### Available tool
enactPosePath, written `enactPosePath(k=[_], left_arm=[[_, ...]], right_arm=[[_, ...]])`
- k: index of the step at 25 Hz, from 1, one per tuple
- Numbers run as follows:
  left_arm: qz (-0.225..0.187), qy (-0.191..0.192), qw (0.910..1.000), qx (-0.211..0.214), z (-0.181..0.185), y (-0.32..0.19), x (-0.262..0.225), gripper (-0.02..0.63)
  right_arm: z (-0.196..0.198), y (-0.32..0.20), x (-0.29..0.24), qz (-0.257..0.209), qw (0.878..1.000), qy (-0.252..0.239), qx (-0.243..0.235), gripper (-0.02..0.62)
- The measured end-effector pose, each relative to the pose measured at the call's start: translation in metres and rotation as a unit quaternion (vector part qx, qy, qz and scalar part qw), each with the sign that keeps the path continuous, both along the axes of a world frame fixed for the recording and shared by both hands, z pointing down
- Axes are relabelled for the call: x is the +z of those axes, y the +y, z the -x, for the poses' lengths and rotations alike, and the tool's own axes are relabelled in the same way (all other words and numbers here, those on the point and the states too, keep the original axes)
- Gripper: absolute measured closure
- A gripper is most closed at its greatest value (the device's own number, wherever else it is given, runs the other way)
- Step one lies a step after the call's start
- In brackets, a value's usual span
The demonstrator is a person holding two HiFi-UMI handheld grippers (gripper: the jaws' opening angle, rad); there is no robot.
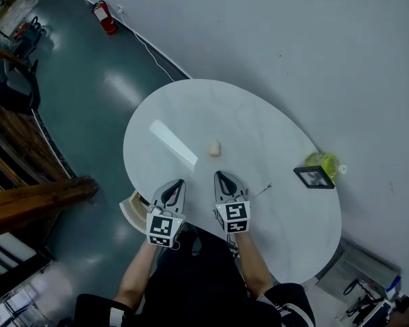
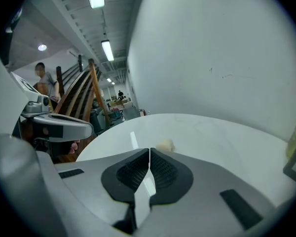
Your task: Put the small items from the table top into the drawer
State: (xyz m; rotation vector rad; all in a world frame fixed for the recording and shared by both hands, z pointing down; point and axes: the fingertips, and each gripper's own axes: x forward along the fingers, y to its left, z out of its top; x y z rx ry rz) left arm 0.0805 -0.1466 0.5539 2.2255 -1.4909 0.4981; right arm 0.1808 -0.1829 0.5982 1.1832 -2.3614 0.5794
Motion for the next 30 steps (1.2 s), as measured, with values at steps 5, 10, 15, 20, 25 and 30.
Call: enactPosePath(k=[5, 10, 15, 20, 25, 30], left_arm=[[0.009, -0.005, 0.9999, -0.005, 0.003, -0.005, 0.003, 0.586], [0.010, -0.001, 0.9999, -0.003, 0.002, -0.008, 0.008, 0.586], [0.016, -0.002, 0.9999, 0.000, 0.000, -0.006, 0.010, 0.586], [0.020, -0.003, 0.9998, -0.002, 0.000, -0.004, 0.012, 0.586], [0.020, -0.005, 0.9998, -0.007, 0.003, -0.001, 0.012, 0.586], [0.016, -0.007, 0.9998, -0.012, 0.002, 0.002, 0.009, 0.586]], right_arm=[[0.002, -0.022, 0.019, 0.020, 1.000, 0.009, 0.011, 0.563], [0.006, -0.043, 0.033, 0.035, 0.999, 0.002, 0.023, 0.409], [0.010, -0.059, 0.046, 0.048, 0.998, 0.008, 0.030, 0.376], [0.011, -0.067, 0.059, 0.055, 0.998, 0.025, 0.033, 0.377], [0.013, -0.066, 0.062, 0.057, 0.997, 0.039, 0.022, 0.377], [0.016, -0.065, 0.062, 0.053, 0.998, 0.045, 0.006, 0.433]])
